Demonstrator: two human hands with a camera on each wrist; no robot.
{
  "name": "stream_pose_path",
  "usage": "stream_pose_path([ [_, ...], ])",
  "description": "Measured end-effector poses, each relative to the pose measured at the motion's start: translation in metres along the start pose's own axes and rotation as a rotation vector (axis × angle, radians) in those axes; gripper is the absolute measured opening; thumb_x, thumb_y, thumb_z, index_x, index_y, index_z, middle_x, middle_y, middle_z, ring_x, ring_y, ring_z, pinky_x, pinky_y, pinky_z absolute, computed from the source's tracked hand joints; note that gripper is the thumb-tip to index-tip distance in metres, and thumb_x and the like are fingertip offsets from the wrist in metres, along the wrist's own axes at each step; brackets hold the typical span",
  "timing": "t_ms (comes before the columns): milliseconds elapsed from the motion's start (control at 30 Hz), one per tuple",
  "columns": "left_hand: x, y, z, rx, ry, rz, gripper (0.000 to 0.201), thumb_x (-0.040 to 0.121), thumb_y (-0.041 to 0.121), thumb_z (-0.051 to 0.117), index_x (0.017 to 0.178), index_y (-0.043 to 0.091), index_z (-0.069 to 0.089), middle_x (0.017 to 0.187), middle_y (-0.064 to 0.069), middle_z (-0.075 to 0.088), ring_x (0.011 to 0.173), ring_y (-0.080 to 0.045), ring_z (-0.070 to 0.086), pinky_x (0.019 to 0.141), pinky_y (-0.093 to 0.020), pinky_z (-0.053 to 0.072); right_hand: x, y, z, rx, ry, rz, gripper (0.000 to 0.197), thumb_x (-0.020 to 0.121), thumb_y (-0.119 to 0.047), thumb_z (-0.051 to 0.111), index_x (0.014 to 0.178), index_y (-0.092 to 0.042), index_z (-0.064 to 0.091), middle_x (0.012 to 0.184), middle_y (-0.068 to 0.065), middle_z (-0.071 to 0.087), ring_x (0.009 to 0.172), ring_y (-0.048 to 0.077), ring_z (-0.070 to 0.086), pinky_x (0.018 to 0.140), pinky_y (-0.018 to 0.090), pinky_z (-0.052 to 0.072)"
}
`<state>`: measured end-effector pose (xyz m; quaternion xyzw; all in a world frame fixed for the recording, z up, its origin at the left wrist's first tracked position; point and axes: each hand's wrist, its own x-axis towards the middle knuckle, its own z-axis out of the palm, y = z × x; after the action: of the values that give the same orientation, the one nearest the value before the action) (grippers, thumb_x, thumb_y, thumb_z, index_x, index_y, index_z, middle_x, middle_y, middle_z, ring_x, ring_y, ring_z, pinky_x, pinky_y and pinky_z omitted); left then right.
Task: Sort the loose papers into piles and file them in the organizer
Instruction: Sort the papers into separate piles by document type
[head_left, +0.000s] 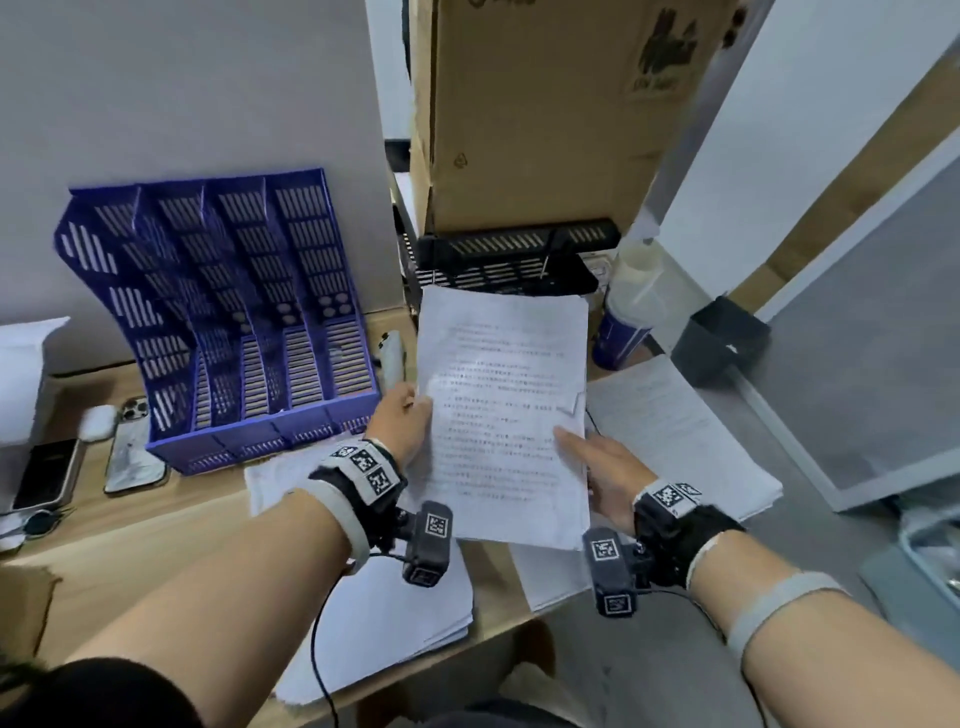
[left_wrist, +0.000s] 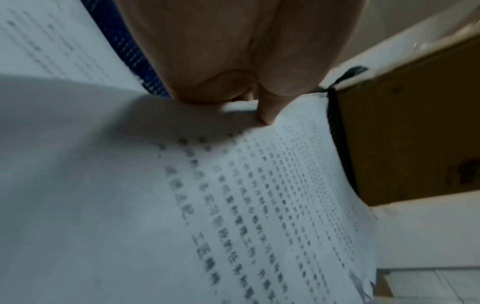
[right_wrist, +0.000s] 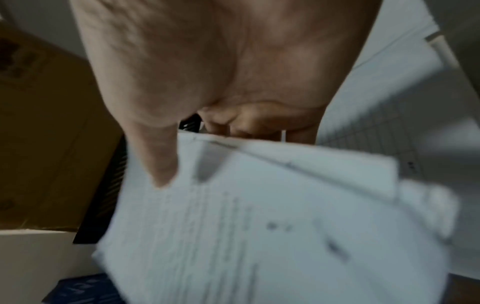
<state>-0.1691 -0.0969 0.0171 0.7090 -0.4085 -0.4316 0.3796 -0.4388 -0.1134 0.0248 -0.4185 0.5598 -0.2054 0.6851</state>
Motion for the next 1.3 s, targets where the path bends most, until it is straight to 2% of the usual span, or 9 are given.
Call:
stream_pose_path([
  [100, 0.007, -0.031, 0.043, -0.061, -0.096, -0.183, 0.027, 0.074, 0.027, 0.059, 0.100, 0.021, 0.060, 0.102, -0.010, 0.071, 0.096, -0.031, 0.068, 0.093, -0.048, 0.054, 0.000, 0.009, -0.016, -0.335, 0.036, -0.055, 0.036, 0.089, -0.009, 0.063, 0.124, -0.020, 0.059, 0.131, 0.006, 0.063, 0.119, 0.026, 0.059, 0.106, 0.045, 0.044],
  [167, 0.002, -0.032, 0.069, -0.087, -0.207, -0.322, 0.026, 0.070, 0.024, 0.062, 0.095, 0.020, 0.056, 0.103, -0.017, 0.070, 0.095, -0.037, 0.069, 0.085, -0.058, 0.056, 0.002, 0.010, -0.036, -0.624, 0.137, -0.056, 0.035, 0.090, -0.012, 0.057, 0.124, -0.019, 0.060, 0.119, 0.000, 0.062, 0.113, 0.024, 0.057, 0.098, 0.035, 0.045],
  [333, -0.010, -0.004, 0.132, -0.183, -0.361, -0.418, 0.011, 0.090, -0.007, 0.055, 0.089, 0.004, 0.054, 0.072, -0.015, 0.067, 0.055, -0.023, 0.067, 0.067, -0.042, 0.061, 0.006, 0.013, -0.108, -0.744, 0.366, 0.117, 0.032, 0.089, -0.025, 0.056, 0.119, -0.018, 0.063, 0.119, 0.006, 0.065, 0.110, 0.031, 0.060, 0.098, 0.038, 0.048],
  [500, -0.003, 0.020, 0.200, -0.156, -0.422, -0.414, 0.028, 0.090, -0.007, 0.057, 0.068, 0.007, 0.045, 0.052, -0.010, 0.061, 0.042, -0.016, 0.061, 0.053, -0.034, 0.061, 0.008, 0.005, -0.182, -0.817, 0.532, 0.174, 0.023, 0.088, -0.010, 0.052, 0.107, -0.017, 0.063, 0.107, 0.008, 0.065, 0.099, 0.032, 0.061, 0.083, 0.029, 0.047],
  [600, 0.005, 0.034, 0.230, -0.186, -0.445, -0.408, 0.025, 0.091, -0.005, 0.059, 0.071, 0.005, 0.047, 0.063, -0.015, 0.063, 0.049, -0.018, 0.064, 0.061, -0.038, 0.063, 0.015, -0.005, -0.212, -0.823, 0.590, 0.173, 0.035, 0.088, -0.011, 0.051, 0.120, -0.018, 0.064, 0.114, 0.011, 0.069, 0.101, 0.033, 0.063, 0.083, 0.030, 0.048],
  [700, 0.011, 0.042, 0.249, -0.233, -0.526, -0.411, 0.007, 0.091, -0.004, 0.058, 0.094, 0.002, 0.059, 0.091, -0.020, 0.070, 0.070, -0.025, 0.069, 0.082, -0.046, 0.061, 0.024, -0.012, -0.233, -0.824, 0.649, 0.144, 0.037, 0.089, -0.011, 0.049, 0.123, -0.018, 0.063, 0.117, 0.012, 0.068, 0.099, 0.033, 0.062, 0.082, 0.031, 0.049],
  [867, 0.018, 0.044, 0.247, -0.213, -0.604, -0.453, 0.064, 0.092, 0.007, 0.062, 0.150, 0.009, 0.033, 0.122, -0.016, 0.065, 0.106, -0.024, 0.068, 0.073, -0.035, 0.061, 0.041, -0.018, -0.227, -0.867, 0.813, 0.165, 0.043, 0.086, -0.017, 0.058, 0.128, -0.015, 0.049, 0.128, 0.015, 0.057, 0.119, 0.039, 0.051, 0.097, 0.043, 0.047],
  [1067, 0.016, 0.026, 0.183, -0.161, -0.462, -0.421, 0.033, 0.093, 0.011, 0.062, 0.126, 0.010, 0.058, 0.113, -0.010, 0.073, 0.100, -0.025, 0.072, 0.084, -0.035, 0.057, 0.075, -0.012, -0.150, -0.715, 0.489, 0.058, 0.029, 0.090, -0.012, 0.051, 0.119, -0.016, 0.053, 0.110, 0.005, 0.059, 0.107, 0.030, 0.058, 0.085, 0.031, 0.048],
  [1300, -0.019, -0.048, 0.050, -0.005, 0.055, -0.431, 0.014, 0.090, 0.006, 0.059, 0.092, 0.018, 0.065, 0.099, -0.014, 0.074, 0.078, -0.020, 0.068, 0.070, -0.030, 0.054, 0.086, 0.019, 0.013, -0.634, -0.157, 0.140, 0.010, 0.092, -0.010, 0.055, 0.095, -0.010, 0.064, 0.082, 0.007, 0.069, 0.068, 0.020, 0.068, 0.061, 0.031, 0.057],
])
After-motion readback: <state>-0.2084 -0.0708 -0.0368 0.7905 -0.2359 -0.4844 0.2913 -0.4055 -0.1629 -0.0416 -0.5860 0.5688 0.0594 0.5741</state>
